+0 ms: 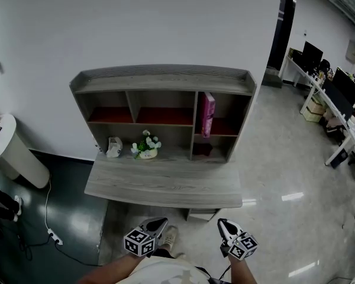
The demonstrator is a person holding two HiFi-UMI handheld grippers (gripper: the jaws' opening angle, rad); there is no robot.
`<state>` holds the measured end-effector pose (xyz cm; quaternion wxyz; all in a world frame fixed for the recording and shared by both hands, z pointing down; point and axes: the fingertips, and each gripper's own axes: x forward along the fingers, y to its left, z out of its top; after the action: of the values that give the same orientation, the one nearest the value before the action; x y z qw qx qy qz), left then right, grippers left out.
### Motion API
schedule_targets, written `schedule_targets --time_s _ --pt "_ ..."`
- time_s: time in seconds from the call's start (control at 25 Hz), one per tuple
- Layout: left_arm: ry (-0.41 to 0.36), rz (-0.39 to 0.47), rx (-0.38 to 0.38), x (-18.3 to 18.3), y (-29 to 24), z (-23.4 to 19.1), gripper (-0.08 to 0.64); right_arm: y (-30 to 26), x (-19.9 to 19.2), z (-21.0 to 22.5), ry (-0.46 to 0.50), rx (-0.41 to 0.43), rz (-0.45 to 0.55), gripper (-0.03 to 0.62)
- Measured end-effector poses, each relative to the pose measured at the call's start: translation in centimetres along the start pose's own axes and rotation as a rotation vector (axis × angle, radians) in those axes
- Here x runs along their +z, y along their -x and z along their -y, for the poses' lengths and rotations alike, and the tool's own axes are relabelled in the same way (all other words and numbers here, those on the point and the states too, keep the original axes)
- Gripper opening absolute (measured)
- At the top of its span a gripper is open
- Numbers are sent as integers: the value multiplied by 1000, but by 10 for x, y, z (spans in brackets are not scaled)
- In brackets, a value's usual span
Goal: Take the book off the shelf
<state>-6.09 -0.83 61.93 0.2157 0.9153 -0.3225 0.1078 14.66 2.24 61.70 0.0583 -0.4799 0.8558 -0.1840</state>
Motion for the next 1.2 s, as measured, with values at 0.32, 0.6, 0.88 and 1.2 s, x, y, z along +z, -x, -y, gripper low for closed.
schedule_targets --time_s 0.32,0.6,0.88,1.2 --pt "23 34 53 6 10 -20 2 -20 2 -1 10 21 -18 5" --pt "52 52 78 7 11 -33 2 -35 1 1 9 39 -45 5" --pt "78 60 95 8 3 -48 2 -52 3 9 17 48 -64 5" --pt "84 71 86 22 -18 -63 2 -71 10 23 23 50 -83 5"
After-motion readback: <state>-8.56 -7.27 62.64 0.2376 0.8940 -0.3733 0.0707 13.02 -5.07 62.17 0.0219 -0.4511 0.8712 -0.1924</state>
